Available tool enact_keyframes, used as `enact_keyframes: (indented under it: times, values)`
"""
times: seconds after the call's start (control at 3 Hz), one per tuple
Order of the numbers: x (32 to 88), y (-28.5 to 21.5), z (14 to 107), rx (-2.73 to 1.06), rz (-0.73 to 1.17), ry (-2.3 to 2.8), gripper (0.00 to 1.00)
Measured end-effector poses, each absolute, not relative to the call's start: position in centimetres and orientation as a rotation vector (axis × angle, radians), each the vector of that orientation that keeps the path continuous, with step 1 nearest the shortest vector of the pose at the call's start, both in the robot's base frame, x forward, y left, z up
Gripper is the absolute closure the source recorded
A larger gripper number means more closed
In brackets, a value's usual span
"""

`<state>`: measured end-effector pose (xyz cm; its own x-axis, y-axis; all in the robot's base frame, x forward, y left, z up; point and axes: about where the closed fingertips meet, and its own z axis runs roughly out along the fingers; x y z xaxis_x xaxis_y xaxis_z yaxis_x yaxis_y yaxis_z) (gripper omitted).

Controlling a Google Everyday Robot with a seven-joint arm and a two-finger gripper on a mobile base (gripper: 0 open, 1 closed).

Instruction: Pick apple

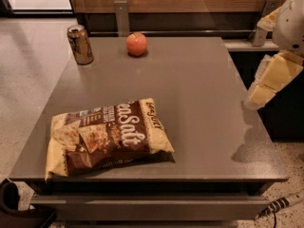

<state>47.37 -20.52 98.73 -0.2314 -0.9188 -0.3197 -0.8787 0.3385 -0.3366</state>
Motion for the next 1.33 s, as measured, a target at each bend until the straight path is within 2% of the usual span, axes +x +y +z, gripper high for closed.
enact_keyframes:
  times: [0.33,0.67,1.33]
  values:
    - [51.6,-18.9,98.0,-1.408,-0.022,2.083,0.0]
    - [58.0,-15.3,97.4,-1.198,0.157,1.937,0.0]
    - [64.2,-10.9,98.3,-1.002,0.27,1.787,0.0]
